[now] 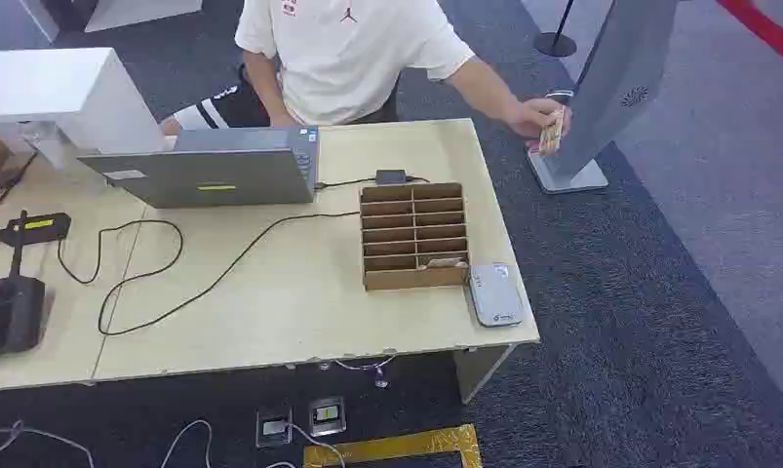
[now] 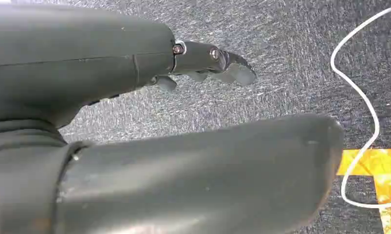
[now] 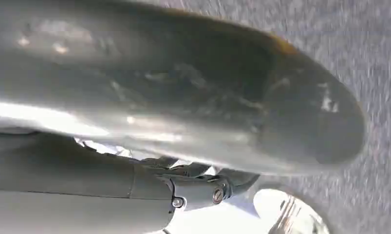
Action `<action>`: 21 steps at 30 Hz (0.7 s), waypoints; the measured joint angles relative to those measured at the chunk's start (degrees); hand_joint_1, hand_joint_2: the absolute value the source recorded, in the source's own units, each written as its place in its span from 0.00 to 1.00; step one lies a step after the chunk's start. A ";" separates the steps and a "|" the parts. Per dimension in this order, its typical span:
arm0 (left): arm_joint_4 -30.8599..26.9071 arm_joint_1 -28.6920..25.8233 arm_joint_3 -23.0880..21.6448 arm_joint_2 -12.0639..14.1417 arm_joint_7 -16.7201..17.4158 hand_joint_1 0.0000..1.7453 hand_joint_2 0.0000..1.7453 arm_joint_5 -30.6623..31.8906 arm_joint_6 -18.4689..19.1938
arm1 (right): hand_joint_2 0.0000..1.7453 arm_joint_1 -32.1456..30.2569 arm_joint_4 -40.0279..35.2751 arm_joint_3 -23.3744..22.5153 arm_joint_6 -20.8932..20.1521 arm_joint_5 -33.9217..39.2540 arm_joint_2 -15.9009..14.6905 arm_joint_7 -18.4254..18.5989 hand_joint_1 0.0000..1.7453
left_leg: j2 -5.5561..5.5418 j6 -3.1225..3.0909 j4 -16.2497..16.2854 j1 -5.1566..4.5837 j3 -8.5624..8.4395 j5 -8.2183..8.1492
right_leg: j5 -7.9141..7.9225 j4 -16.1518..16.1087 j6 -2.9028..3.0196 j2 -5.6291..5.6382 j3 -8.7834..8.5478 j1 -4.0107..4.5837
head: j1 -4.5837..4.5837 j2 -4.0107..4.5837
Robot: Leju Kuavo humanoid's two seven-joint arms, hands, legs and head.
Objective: Pass the card to the sensor for recognition and then transmit it.
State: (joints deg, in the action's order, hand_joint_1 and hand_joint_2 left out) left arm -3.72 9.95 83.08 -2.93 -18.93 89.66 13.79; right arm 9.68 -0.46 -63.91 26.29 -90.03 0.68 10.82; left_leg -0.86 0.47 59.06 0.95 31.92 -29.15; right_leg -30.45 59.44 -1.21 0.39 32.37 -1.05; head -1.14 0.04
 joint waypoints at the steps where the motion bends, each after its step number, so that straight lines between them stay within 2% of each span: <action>1: 0.00 0.00 0.00 0.00 0.00 0.00 0.00 0.00 0.00 | 0.00 0.28 -0.09 0.00 0.94 -0.04 -0.61 0.59 0.00 | 0.00 0.00 0.00 -0.02 0.00 0.00 | 0.00 0.00 0.00 0.00 0.00 -0.02 | 0.00 0.00; 6: 0.00 -0.01 0.00 -0.09 0.00 0.00 0.00 0.00 0.00 | 0.00 3.39 -1.68 0.22 7.43 -0.07 -6.75 3.43 0.00 | 0.00 -0.03 0.01 -0.14 0.00 0.02 | 0.06 0.00 -0.09 0.01 0.00 -0.15 | -0.04 0.00; 9: 0.00 0.00 0.00 -0.11 0.35 0.00 0.00 0.00 0.00 | 0.00 6.58 -2.90 1.09 8.53 -0.11 -11.41 5.51 0.00 | 0.01 -0.06 0.02 -0.21 -0.01 0.04 | 0.10 -0.01 -0.15 0.02 0.01 -0.23 | 0.00 0.00; 11: 0.00 0.00 0.02 -0.20 0.42 0.00 0.00 0.00 0.00 | 0.00 8.90 -3.78 2.56 7.69 0.07 -14.54 7.50 0.00 | 0.01 -0.08 0.04 -0.26 -0.03 0.05 | 0.13 -0.01 -0.19 0.02 0.02 -0.29 | 0.05 0.00; 12: 0.00 0.01 0.02 -0.22 0.44 0.00 0.00 0.00 0.00 | 0.00 9.65 -4.81 3.52 4.95 1.21 -16.14 8.86 0.00 | 0.00 -0.08 0.04 -0.26 -0.07 0.05 | 0.13 -0.03 -0.19 0.00 0.01 -0.29 | -0.02 0.00; 13: 0.00 0.03 0.02 -0.24 0.44 0.00 0.00 0.00 0.00 | 0.00 9.44 -6.70 4.79 0.19 3.89 -17.33 11.20 0.00 | -0.05 -0.12 0.08 -0.26 -0.18 0.02 | 0.12 -0.09 -0.21 -0.05 -0.01 -0.28 | -0.02 0.00; 15: 0.00 0.03 0.04 -0.28 0.44 0.00 0.00 0.00 0.00 | 0.00 5.33 -14.03 9.19 -12.59 15.39 -19.55 20.70 0.00 | -0.48 -0.35 0.09 -0.26 -0.24 -0.07 | -0.11 -0.16 -0.44 -0.55 -0.39 -0.29 | 0.00 0.00; 16: 0.00 -0.05 0.04 -0.37 0.44 0.00 0.00 0.00 0.00 | 0.00 2.39 -19.19 11.92 -16.62 21.03 -20.64 25.29 0.00 | -0.94 -0.37 0.07 -0.40 -0.12 -0.07 | -0.22 -0.08 -0.48 -0.97 -0.52 -0.43 | -0.15 0.00; 17: 0.00 -0.34 0.04 -0.42 0.42 0.00 0.00 0.00 0.00 | 0.00 -0.31 -25.38 14.85 -18.18 24.06 -21.49 26.01 0.00 | -0.87 -0.37 0.00 -0.61 0.11 -0.07 | -0.22 0.12 -0.48 -0.89 -0.33 -0.63 | -0.24 0.00; 19: 0.00 -0.57 0.04 -0.42 0.24 0.00 0.00 0.00 0.00 | 0.00 -1.12 -35.10 18.89 -19.85 24.72 -23.02 26.03 0.00 | 0.41 -0.33 -0.04 -0.69 0.05 -0.18 | -0.09 0.21 -0.40 0.41 0.07 -0.72 | 0.02 0.00; 20: 0.00 -0.32 0.07 -0.39 -0.22 0.00 0.00 0.00 0.00 | 1.00 -1.62 -39.85 20.82 -20.74 24.68 -23.78 26.03 0.00 | 0.59 -0.43 -0.03 -0.68 -0.06 -0.27 | -0.08 0.19 -0.42 0.54 0.07 -0.71 | 0.00 0.00; 21: 0.00 -0.01 0.07 -0.39 -0.48 0.00 0.00 0.00 0.00 | 1.00 -2.30 -43.83 22.38 -21.39 24.43 -24.57 26.06 0.00 | 0.56 -0.45 -0.03 -0.65 -0.17 -0.27 | -0.08 0.15 -0.42 0.49 -0.03 -0.67 | -0.02 0.00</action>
State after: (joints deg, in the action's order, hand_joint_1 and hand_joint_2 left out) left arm -3.72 9.95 83.14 -3.32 -19.41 89.66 13.79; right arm 7.38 -44.29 -41.53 4.90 -65.59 -23.89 36.87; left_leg -0.30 0.02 59.03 0.30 31.76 -29.42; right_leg -30.53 59.59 -1.63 0.88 32.34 -1.72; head -1.16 0.04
